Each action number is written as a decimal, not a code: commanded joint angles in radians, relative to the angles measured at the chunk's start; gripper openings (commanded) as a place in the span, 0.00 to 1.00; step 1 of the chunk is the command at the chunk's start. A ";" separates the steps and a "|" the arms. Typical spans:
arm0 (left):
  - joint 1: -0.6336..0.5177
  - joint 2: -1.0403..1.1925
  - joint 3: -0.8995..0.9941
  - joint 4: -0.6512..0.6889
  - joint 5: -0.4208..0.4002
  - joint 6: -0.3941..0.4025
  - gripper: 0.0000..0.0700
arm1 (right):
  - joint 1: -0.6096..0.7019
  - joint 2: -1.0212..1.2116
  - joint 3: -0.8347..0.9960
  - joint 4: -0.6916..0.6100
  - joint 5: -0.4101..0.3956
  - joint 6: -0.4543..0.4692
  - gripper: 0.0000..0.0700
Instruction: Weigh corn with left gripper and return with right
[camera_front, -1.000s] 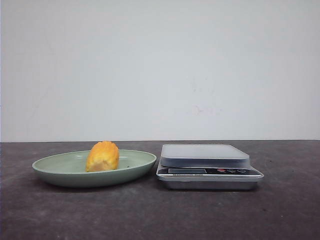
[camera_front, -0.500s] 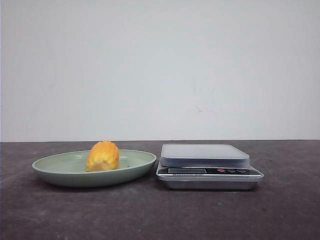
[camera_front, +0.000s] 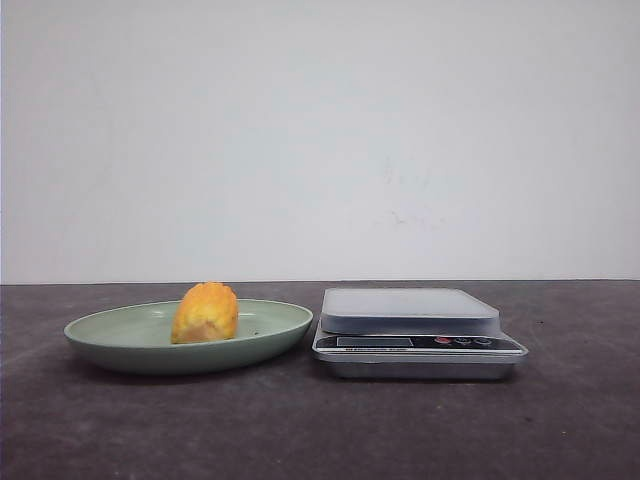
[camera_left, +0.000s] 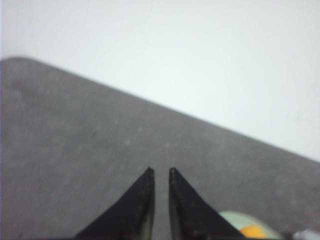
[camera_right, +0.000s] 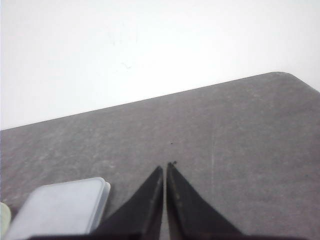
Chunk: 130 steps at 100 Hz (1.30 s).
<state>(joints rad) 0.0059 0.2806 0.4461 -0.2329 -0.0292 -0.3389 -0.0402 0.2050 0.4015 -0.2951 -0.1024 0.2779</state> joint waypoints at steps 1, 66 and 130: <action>0.000 0.103 0.122 -0.033 0.031 0.000 0.02 | -0.002 0.055 0.093 -0.024 -0.002 -0.030 0.01; -0.280 0.655 0.599 -0.231 0.169 0.048 0.73 | 0.047 0.397 0.613 -0.321 -0.094 -0.109 0.76; -0.546 1.272 0.599 -0.129 -0.053 0.021 0.73 | 0.098 0.492 0.734 -0.415 -0.137 -0.108 0.77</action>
<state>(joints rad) -0.5335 1.5101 1.0321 -0.3698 -0.0761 -0.2928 0.0544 0.6918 1.1149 -0.7147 -0.2363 0.1795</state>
